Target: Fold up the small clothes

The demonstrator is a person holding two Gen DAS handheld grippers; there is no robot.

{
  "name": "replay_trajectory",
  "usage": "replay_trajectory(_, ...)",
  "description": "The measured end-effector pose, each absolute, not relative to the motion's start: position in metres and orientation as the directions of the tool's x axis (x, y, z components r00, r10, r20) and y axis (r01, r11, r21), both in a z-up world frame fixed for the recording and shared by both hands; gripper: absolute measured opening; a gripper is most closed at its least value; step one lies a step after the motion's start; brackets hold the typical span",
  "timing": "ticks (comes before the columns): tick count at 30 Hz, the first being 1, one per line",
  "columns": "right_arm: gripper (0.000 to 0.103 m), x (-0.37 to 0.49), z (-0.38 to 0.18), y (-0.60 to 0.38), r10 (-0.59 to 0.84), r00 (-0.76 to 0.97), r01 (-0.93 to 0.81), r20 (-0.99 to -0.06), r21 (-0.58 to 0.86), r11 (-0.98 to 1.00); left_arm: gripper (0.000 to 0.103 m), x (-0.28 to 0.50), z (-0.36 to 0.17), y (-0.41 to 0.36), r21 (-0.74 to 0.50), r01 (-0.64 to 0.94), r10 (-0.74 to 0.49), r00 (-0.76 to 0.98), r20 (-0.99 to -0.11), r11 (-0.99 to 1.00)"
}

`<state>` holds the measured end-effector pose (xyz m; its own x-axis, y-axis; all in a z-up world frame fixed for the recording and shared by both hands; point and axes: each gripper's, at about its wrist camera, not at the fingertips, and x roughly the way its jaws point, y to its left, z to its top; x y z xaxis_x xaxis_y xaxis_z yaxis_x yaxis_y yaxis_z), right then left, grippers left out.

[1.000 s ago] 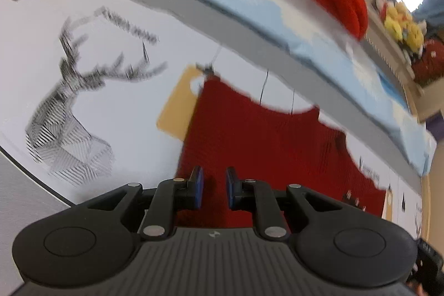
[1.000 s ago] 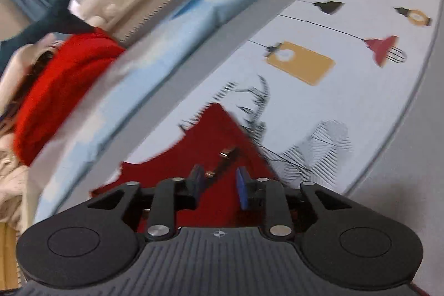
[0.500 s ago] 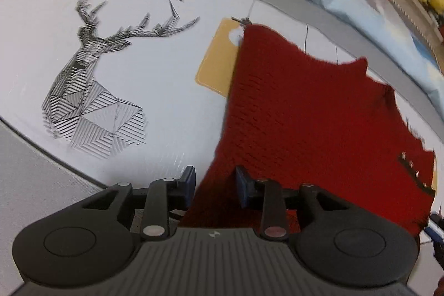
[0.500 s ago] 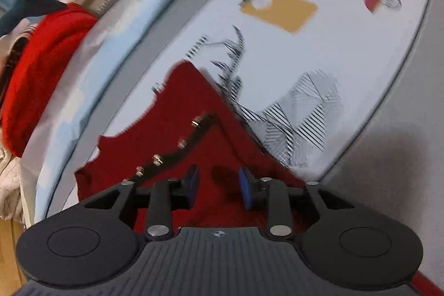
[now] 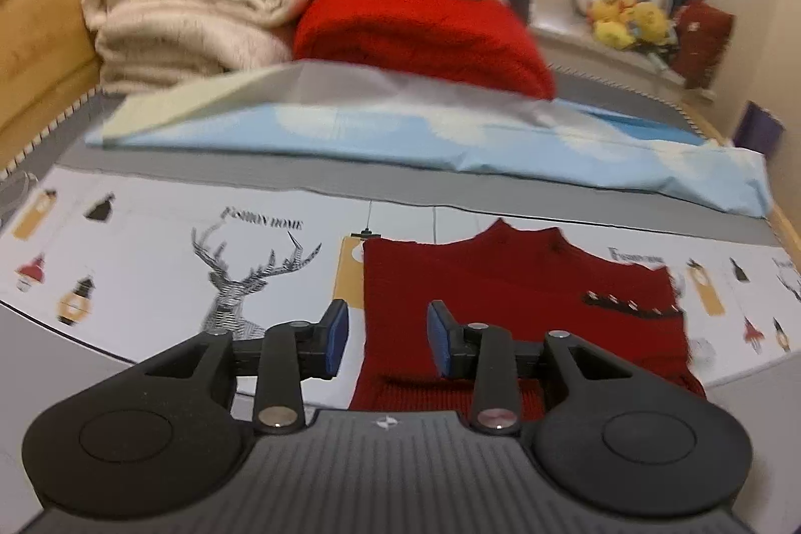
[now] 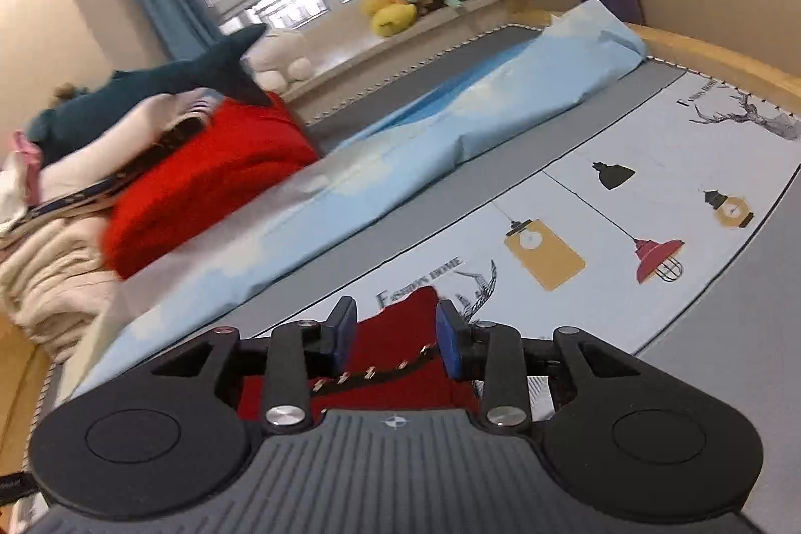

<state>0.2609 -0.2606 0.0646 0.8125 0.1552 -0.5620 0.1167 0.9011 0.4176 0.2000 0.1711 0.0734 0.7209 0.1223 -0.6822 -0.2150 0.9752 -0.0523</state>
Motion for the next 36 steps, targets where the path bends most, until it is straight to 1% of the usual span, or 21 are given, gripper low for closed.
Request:
replay_trajectory(2,0.037,0.24,0.078,-0.267,0.191,0.803,0.073,-0.565,0.411,0.909,0.043,0.162,0.081,0.168,-0.052,-0.191,0.108,0.736,-0.669,0.98)
replay_trajectory(3,0.04,0.224,0.086,-0.271,0.208,0.797,0.041,-0.567,0.395,0.918,0.043,0.143,0.082,0.167,-0.061,-0.184,0.097,0.74,-0.666,0.981)
replay_trajectory(4,0.045,0.208,0.09,-0.276,0.222,0.794,0.014,-0.566,0.382,0.924,0.043,0.124,0.08,0.167,-0.072,-0.179,0.086,0.739,-0.668,0.981)
replay_trajectory(7,0.048,0.16,0.091,-0.289,0.24,0.78,-0.039,-0.579,0.337,0.941,0.041,0.071,0.059,0.17,-0.109,-0.166,0.046,0.725,-0.687,0.98)
replay_trajectory(8,0.048,0.143,0.085,-0.296,0.237,0.772,-0.044,-0.59,0.322,0.946,0.036,0.057,0.05,0.173,-0.118,-0.169,0.04,0.717,-0.696,0.978)
replay_trajectory(9,0.048,0.13,0.074,-0.298,0.231,0.764,-0.038,-0.603,0.315,0.948,0.025,0.044,0.04,0.174,-0.127,-0.177,0.036,0.705,-0.708,0.976)
replay_trajectory(11,0.048,0.108,0.055,-0.308,0.226,0.741,-0.022,-0.632,0.314,0.949,0.016,0.022,0.018,0.178,-0.132,-0.199,0.037,0.672,-0.74,0.971)
replay_trajectory(13,0.048,0.09,0.029,-0.319,0.213,0.726,0.005,-0.654,0.314,0.949,0.012,0.004,-0.002,0.18,-0.124,-0.23,0.054,0.639,-0.767,0.965)
replay_trajectory(14,0.046,0.083,0.014,-0.324,0.205,0.717,0.024,-0.666,0.318,0.948,0.011,-0.003,-0.009,0.182,-0.124,-0.242,0.056,0.622,-0.781,0.962)
replay_trajectory(15,0.042,0.08,0.002,-0.329,0.205,0.703,0.045,-0.681,0.331,0.943,0.011,-0.007,-0.016,0.185,-0.133,-0.259,0.05,0.597,-0.8,0.957)
replay_trajectory(16,0.039,0.079,-0.012,-0.335,0.211,0.667,0.087,-0.714,0.355,0.931,0.011,-0.011,-0.022,0.189,-0.167,-0.275,0.023,0.575,-0.818,0.947)
replay_trajectory(18,0.039,0.082,-0.032,-0.349,0.246,0.614,0.177,-0.75,0.435,0.883,0.011,-0.015,-0.03,0.195,-0.243,-0.28,-0.043,0.569,-0.821,0.929)
replay_trajectory(20,0.039,0.084,-0.044,-0.358,0.289,0.593,0.216,-0.752,0.494,0.842,0.012,-0.018,-0.042,0.2,-0.26,-0.29,-0.054,0.567,-0.822,0.921)
replay_trajectory(24,0.039,0.087,-0.066,-0.354,0.263,0.516,0.265,-0.815,0.444,0.856,0.012,-0.012,-0.081,0.216,-0.277,-0.313,-0.073,0.533,-0.843,0.909)
replay_trajectory(25,0.039,0.088,-0.07,-0.352,0.271,0.502,0.268,-0.821,0.446,0.854,0.012,-0.008,-0.091,0.22,-0.264,-0.355,-0.067,0.482,-0.874,0.897)
replay_trajectory(26,0.039,0.09,-0.073,-0.35,0.271,0.487,0.267,-0.831,0.436,0.859,0.012,-0.005,-0.098,0.225,-0.279,-0.386,-0.077,0.464,-0.883,0.88)
replay_trajectory(28,0.039,0.092,-0.079,-0.342,0.228,0.449,0.255,-0.864,0.368,0.894,0.012,-0.003,-0.099,0.229,-0.297,-0.376,-0.095,0.471,-0.877,0.878)
replay_trajectory(30,0.04,0.09,-0.087,-0.34,0.181,0.414,0.247,-0.892,0.302,0.921,0.017,-0.003,-0.101,0.231,-0.278,-0.365,-0.088,0.459,-0.884,0.888)
replay_trajectory(32,0.04,0.089,-0.09,-0.34,0.169,0.399,0.248,-0.901,0.283,0.927,0.017,-0.004,-0.11,0.231,-0.251,-0.383,-0.083,0.404,-0.911,0.889)
replay_trajectory(35,0.04,0.088,-0.096,-0.338,0.16,0.365,0.236,-0.917,0.258,0.937,0.028,-0.006,-0.119,0.233,-0.225,-0.401,-0.076,0.356,-0.932,0.888)
replay_trajectory(36,0.04,0.087,-0.098,-0.337,0.158,0.352,0.233,-0.923,0.25,0.94,0.028,-0.006,-0.118,0.234,-0.232,-0.403,-0.08,0.359,-0.93,0.885)
